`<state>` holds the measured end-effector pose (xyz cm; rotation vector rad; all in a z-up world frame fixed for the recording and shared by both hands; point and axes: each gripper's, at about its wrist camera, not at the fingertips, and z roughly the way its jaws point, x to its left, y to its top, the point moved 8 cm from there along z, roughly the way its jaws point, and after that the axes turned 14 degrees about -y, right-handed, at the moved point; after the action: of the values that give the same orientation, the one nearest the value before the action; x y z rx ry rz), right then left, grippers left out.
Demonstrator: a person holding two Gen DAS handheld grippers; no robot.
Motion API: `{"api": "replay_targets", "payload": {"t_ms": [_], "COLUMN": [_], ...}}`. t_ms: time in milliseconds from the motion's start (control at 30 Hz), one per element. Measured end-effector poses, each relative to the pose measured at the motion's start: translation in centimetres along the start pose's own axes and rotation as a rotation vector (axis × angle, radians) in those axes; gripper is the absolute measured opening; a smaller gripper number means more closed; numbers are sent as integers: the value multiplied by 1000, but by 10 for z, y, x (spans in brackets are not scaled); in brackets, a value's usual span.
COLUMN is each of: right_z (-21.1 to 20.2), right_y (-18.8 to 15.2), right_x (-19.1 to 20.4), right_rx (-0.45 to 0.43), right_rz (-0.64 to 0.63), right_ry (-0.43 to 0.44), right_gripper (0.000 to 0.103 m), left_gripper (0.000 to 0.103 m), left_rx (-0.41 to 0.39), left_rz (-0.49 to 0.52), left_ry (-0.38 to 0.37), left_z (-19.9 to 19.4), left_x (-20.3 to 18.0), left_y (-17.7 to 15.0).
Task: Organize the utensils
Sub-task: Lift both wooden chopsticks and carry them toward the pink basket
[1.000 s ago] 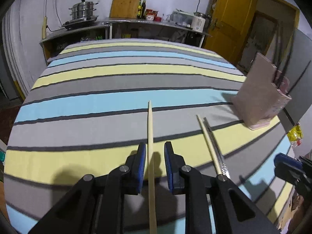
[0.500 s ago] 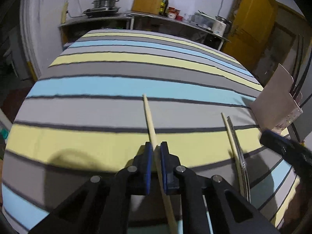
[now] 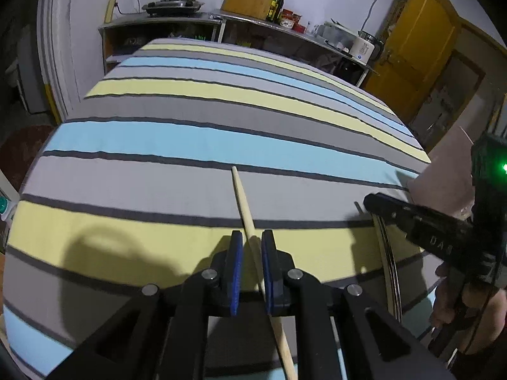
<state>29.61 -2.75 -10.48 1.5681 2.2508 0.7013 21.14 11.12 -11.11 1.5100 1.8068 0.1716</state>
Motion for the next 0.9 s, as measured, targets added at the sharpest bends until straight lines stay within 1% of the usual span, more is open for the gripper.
{"api": "replay_targets", "payload": {"t_ms": [100,200,433,567,667,800,833,900], "right_z": [1,1,-1,-2,-2,-1,0,1], "right_y": [-2,-1,-6,-15,-14,-12,-12,-12], "right_x": [5,14,24,27,27,28,29,29], "right_rx": [4,10,28,41,46,36,32,28], "right_rz": [-9,-32,-71,-85,-77,-101,-105,-107], "right_ry": [8,37,58,41,29,-7,-17,-35], "right_gripper": [20,20,20,19,19,19,17,10], "left_gripper": [14,15,17,17,17,16,15,13], "left_rx": [2,6,2,-5,-9,9,12,20], "left_rz": [9,15,45,55,63,82,91,107], "left_ry": [-6,-11,-19,-28,-28,-14,-6,12], "left_z": [6,11,18,21,24,27,27,27], "left_x": [0,1,-1,-2,-2,-4,-5,-5], "left_y": [6,12,21,24,27,30,30,30]}}
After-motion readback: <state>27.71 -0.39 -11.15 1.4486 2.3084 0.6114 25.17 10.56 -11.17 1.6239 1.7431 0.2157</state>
